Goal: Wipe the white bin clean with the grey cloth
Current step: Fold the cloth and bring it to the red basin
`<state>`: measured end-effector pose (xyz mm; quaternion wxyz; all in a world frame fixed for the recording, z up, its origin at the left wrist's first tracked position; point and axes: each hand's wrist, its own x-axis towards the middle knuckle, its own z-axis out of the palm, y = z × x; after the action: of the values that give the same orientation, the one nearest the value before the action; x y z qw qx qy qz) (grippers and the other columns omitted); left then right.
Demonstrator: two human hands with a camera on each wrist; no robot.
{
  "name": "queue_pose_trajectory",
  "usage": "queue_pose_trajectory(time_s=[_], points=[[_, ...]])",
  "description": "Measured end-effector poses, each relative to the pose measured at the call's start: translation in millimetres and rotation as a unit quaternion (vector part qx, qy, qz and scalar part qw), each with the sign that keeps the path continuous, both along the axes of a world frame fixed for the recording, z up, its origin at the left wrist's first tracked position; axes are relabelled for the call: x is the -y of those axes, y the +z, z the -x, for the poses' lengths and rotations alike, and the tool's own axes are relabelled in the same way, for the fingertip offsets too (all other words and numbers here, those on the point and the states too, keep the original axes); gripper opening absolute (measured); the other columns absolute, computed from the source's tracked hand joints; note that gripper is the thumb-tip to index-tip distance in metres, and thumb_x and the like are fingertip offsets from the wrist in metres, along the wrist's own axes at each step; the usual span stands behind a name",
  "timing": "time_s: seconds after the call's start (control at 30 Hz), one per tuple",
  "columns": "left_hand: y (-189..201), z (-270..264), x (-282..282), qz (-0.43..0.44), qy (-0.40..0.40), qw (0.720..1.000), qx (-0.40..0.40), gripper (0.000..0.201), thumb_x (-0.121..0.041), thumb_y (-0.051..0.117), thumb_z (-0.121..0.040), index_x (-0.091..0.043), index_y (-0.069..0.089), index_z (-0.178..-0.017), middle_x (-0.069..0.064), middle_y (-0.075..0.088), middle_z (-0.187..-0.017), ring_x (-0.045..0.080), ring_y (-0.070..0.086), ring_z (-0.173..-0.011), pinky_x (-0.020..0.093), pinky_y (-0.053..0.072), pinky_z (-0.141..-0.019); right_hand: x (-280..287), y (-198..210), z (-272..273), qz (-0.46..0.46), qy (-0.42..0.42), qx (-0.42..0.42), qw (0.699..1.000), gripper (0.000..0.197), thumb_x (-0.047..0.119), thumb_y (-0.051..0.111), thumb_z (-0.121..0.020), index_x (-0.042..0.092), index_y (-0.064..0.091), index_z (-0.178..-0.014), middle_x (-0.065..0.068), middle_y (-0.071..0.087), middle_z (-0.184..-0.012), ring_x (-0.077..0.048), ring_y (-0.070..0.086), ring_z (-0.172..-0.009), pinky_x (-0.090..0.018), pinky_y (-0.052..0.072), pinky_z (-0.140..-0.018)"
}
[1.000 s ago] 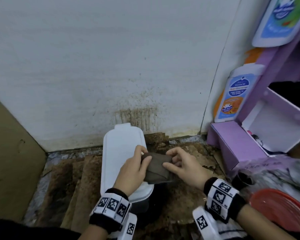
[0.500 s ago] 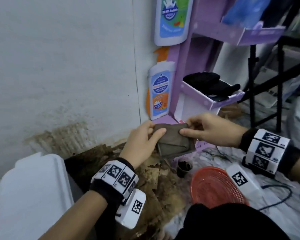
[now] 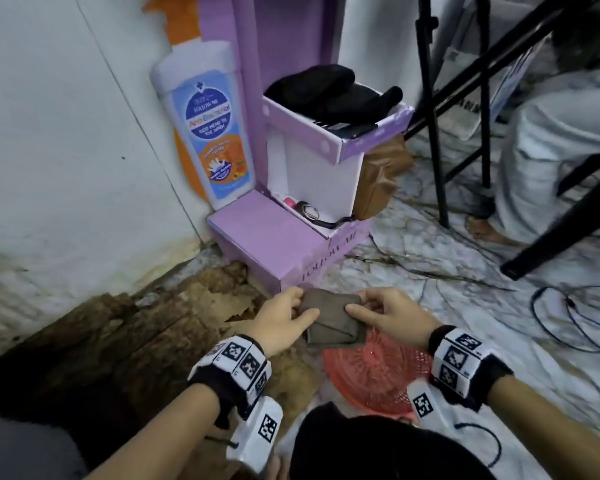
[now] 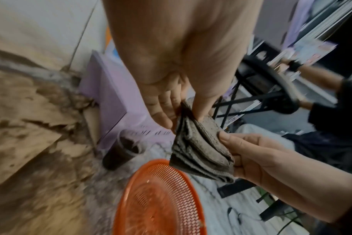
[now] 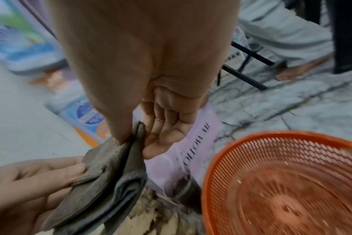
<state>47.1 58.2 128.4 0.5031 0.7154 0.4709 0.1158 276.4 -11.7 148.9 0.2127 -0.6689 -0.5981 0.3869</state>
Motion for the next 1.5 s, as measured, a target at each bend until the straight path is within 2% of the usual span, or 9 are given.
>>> queue_pose_trajectory(time_s=[0.13, 0.37, 0.5, 0.7, 0.8, 1.03, 1.2, 1.37, 1.5], points=[[-67, -14, -1, 0.055, 0.006, 0.998, -0.038, 0.031, -0.026, 0.065, -0.096, -0.011, 0.057, -0.121, 0.003, 0.068, -0.116, 0.019, 0.066, -0.108, 0.037, 0.053, -0.096, 12, -78, 7, 0.03, -0.065, -0.016, 0.997, 0.018, 0.037, 0.065, -0.093, 0.022, 0.064, -0.083, -0.001, 0.071, -0.08, -0.013, 0.067, -0.073, -0.032, 0.055, -0.069], [-143, -29, 0, 0.098, 0.042, 0.99, -0.093, 0.033, -0.029, 0.065, -0.096, -0.014, 0.056, -0.125, -0.002, 0.06, -0.105, 0.017, 0.061, -0.109, 0.026, 0.046, -0.094, 30, -184, 18, 0.083, -0.188, -0.073, 0.976, 0.021, 0.04, 0.062, -0.093, 0.02, 0.065, -0.09, 0.004, 0.072, -0.082, -0.012, 0.068, -0.08, -0.035, 0.054, -0.077], [-168, -32, 6, 0.125, 0.065, 0.985, -0.094, 0.038, -0.026, 0.066, -0.095, -0.008, 0.057, -0.127, 0.001, 0.063, -0.107, 0.022, 0.063, -0.111, 0.035, 0.049, -0.1, 37, -216, 19, 0.107, -0.191, -0.064, 0.974, 0.029, 0.048, 0.057, -0.094, 0.019, 0.063, -0.094, 0.002, 0.072, -0.086, -0.014, 0.068, -0.081, -0.039, 0.055, -0.08], [-198, -30, 11, 0.142, 0.082, 0.985, -0.058, 0.021, -0.034, 0.064, -0.092, -0.024, 0.056, -0.109, 0.002, 0.07, -0.109, 0.022, 0.067, -0.105, 0.047, 0.052, -0.097, 34, -234, 17, 0.112, -0.202, -0.068, 0.97, 0.025, 0.047, 0.059, -0.093, 0.023, 0.062, -0.099, 0.004, 0.071, -0.092, -0.014, 0.066, -0.088, -0.032, 0.053, -0.082], [-205, -30, 14, 0.143, 0.088, 0.985, -0.046, 0.033, -0.047, 0.059, -0.083, -0.027, 0.058, -0.109, 0.001, 0.07, -0.109, 0.02, 0.067, -0.103, 0.047, 0.054, -0.095, 34, -235, 17, 0.119, -0.197, -0.068, 0.971, 0.025, 0.046, 0.059, -0.094, 0.022, 0.062, -0.101, 0.005, 0.07, -0.094, -0.012, 0.065, -0.09, -0.023, 0.048, -0.078], [-205, -37, 18, 0.162, 0.103, 0.981, -0.033, 0.024, -0.034, 0.061, -0.097, -0.018, 0.059, -0.115, 0.004, 0.069, -0.109, 0.019, 0.067, -0.101, 0.043, 0.054, -0.094, 35, -245, 14, 0.135, -0.208, -0.083, 0.965, 0.033, 0.048, 0.058, -0.094, 0.019, 0.064, -0.11, 0.002, 0.071, -0.101, -0.015, 0.065, -0.096, -0.027, 0.05, -0.088], [-211, -34, 20, 0.169, 0.122, 0.978, -0.011, 0.019, -0.032, 0.063, -0.097, -0.021, 0.059, -0.112, 0.002, 0.071, -0.108, 0.017, 0.068, -0.1, 0.04, 0.055, -0.093, 35, -252, 14, 0.142, -0.209, -0.12, 0.96, 0.056, 0.071, 0.053, -0.078, 0.024, 0.067, -0.105, 0.005, 0.072, -0.098, -0.013, 0.067, -0.093, -0.036, 0.055, -0.09], [-211, -29, 21, 0.158, 0.131, 0.979, -0.001, 0.006, -0.026, 0.058, -0.1, -0.024, 0.058, -0.106, 0.002, 0.07, -0.105, 0.016, 0.068, -0.099, 0.04, 0.055, -0.093, 33, -251, 19, 0.099, -0.232, -0.164, 0.954, 0.038, 0.059, 0.06, -0.082, 0.024, 0.066, -0.095, 0.001, 0.074, -0.09, -0.015, 0.071, -0.086, -0.042, 0.058, -0.083], [-212, -27, 23, 0.166, 0.149, 0.975, 0.022, 0.008, -0.02, 0.056, -0.101, -0.021, 0.058, -0.109, 0.0, 0.07, -0.106, 0.012, 0.067, -0.098, 0.032, 0.055, -0.09, 33, -250, 24, 0.079, -0.233, -0.18, 0.952, 0.019, 0.042, 0.064, -0.091, 0.025, 0.065, -0.1, 0.0, 0.073, -0.091, -0.014, 0.071, -0.086, -0.037, 0.059, -0.081]])
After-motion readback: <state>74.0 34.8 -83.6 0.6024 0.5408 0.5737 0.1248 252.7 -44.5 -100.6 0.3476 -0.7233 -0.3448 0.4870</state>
